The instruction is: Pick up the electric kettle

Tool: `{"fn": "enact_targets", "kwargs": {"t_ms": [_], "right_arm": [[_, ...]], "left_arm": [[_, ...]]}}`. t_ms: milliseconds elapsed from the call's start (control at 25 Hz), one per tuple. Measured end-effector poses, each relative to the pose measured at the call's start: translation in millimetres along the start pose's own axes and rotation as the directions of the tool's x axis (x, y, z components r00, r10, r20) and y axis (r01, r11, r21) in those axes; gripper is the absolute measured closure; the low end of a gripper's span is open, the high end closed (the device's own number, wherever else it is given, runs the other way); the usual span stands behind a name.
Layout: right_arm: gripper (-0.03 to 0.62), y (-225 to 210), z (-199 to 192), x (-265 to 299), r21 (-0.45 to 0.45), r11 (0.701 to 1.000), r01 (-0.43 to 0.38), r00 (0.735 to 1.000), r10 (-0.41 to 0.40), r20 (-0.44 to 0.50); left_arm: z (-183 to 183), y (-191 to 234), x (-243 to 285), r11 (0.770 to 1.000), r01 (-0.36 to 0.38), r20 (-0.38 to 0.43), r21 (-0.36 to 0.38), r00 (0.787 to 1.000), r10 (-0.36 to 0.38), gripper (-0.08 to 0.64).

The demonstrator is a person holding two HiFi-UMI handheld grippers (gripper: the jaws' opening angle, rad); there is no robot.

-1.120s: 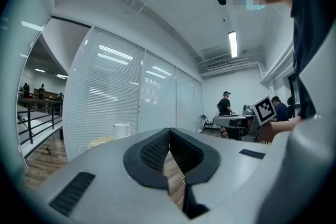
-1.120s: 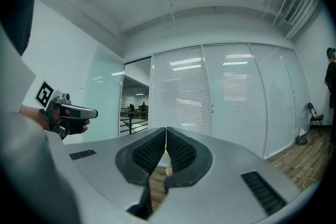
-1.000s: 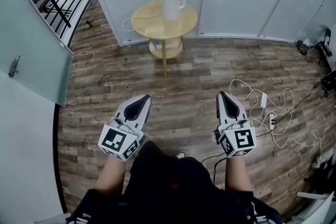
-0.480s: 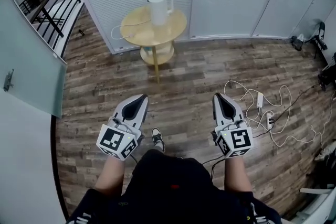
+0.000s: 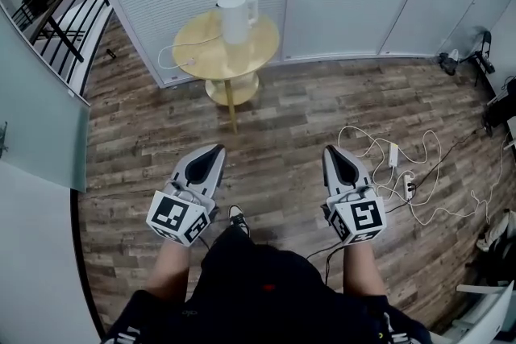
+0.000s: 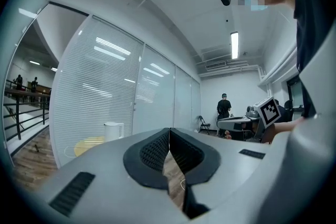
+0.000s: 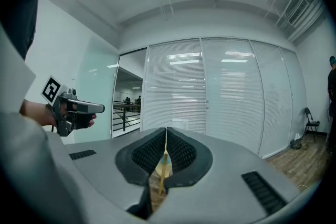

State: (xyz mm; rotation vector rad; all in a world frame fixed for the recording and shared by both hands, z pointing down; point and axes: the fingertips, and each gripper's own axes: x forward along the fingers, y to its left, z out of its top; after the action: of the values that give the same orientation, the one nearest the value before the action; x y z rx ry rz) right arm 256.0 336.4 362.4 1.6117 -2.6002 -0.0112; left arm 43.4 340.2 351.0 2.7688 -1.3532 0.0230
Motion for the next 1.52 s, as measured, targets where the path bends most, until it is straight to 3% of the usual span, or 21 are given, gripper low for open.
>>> {"fn": "enact_targets", "kwargs": {"t_ms": [480, 840, 1200, 1520], "right_arm": [[0.566, 20.4, 15.5, 164.5, -0.011, 1.0, -0.029, 0.999, 0.029, -0.013], [0.566, 34.5, 27.2, 246.9, -0.015, 1.0, -0.015, 1.0, 0.015, -0.015], [0.566, 18.0, 23.2, 283.8, -0.008, 1.0, -0.019, 0.999, 0.018, -0.032], [0.566, -28.9, 15.4, 344.1, 0.017, 0.996, -0.089, 0.996, 0.089, -0.016]], "left_arm": [[1.9, 146.0, 40.1, 0.999, -0.037, -0.006, -0.013, 0.999, 0.037, 0.537], [9.2, 232.2, 56.0, 0.999, -0.045, -0.003, -0.004, 0.999, 0.045, 0.537], [8.4, 258.6, 85.5, 0.999, -0.047, -0.008, -0.009, 0.999, 0.047, 0.537], [10.2, 280.3, 143.8, 0.993, -0.118, -0.021, 0.004, 0.993, 0.119, 0.537]]}}
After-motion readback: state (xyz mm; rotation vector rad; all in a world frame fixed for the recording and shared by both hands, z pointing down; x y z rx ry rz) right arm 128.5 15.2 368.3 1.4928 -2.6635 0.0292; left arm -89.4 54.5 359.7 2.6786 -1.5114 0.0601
